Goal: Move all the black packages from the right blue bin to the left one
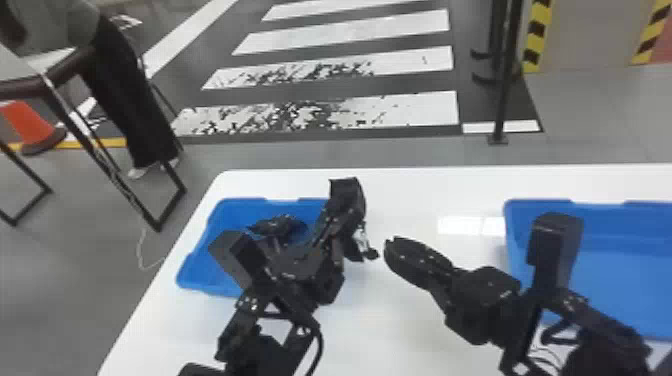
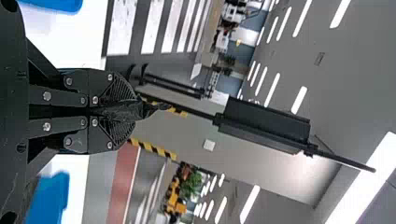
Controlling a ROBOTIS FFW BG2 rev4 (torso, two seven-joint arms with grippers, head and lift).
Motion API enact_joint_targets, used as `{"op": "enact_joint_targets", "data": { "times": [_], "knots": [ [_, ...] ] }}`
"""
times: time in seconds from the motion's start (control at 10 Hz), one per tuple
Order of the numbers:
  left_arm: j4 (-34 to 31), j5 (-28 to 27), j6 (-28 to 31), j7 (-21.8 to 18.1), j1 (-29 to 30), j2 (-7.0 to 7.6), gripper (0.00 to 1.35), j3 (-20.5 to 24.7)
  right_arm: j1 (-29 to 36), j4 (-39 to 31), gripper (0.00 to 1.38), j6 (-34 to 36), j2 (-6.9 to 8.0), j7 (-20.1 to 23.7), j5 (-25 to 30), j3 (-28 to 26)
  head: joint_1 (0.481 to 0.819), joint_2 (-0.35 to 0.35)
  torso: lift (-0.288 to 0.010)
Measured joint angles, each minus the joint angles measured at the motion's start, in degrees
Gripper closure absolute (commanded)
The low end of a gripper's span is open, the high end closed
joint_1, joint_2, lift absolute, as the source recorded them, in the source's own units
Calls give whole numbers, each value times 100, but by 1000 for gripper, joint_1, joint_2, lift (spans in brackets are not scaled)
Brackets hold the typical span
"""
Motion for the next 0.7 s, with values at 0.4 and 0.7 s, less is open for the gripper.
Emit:
{"op": "enact_joint_targets", "data": {
  "times": [0.4, 0.7],
  "knots": [
    [1558, -1944, -835, 418, -865, -62, 1220, 1234, 534, -118, 1024, -301, 75, 119, 15, -743, 695, 350, -132],
    [2190, -2105, -1111, 483, -1127, -77, 162, 1450, 999, -326, 423, -361, 185, 269, 224, -1444, 695, 350, -132]
  ]
}}
